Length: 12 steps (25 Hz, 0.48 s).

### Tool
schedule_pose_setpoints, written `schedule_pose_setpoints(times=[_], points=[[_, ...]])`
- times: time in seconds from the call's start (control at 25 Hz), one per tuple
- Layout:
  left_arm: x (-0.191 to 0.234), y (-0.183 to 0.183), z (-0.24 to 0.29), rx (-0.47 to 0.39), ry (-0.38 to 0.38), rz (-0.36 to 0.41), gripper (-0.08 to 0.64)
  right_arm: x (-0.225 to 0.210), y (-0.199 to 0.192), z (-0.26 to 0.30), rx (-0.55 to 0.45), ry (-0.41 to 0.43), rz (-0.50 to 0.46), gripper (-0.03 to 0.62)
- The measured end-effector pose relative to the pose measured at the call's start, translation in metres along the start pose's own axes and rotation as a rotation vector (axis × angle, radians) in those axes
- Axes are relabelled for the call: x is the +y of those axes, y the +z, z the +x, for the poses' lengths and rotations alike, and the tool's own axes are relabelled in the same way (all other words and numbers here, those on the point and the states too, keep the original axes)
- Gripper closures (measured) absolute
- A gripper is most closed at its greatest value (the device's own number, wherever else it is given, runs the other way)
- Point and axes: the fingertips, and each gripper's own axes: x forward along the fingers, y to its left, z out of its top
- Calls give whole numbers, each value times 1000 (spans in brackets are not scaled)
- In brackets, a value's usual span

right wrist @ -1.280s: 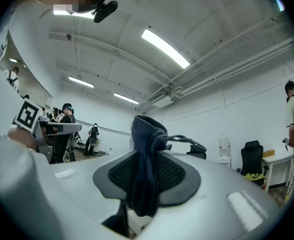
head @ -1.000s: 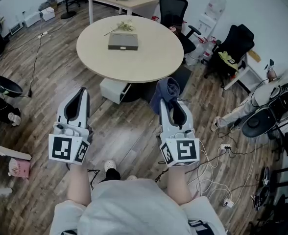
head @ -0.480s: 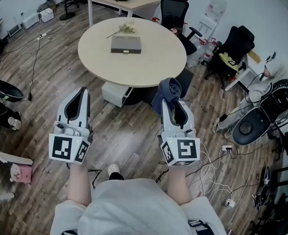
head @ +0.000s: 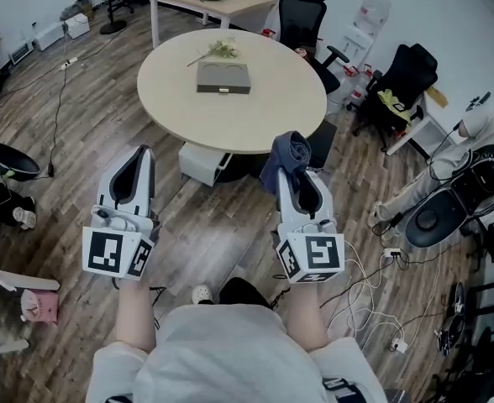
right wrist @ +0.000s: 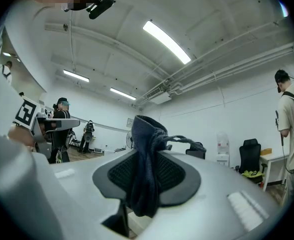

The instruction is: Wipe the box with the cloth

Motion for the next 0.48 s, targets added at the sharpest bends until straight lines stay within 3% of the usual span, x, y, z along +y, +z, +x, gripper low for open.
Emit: schedule_pose_setpoints(times=[0.2, 0.36, 0.48], points=[[11, -8, 15, 5, -7, -9, 552, -2, -3, 19, -6, 11, 26, 482], [22, -17, 36, 12, -3, -2, 552, -8, -3, 44, -25, 15, -83, 477], [36, -23, 54, 15, 14, 0, 552, -11, -2, 69, -52, 60, -53, 480]])
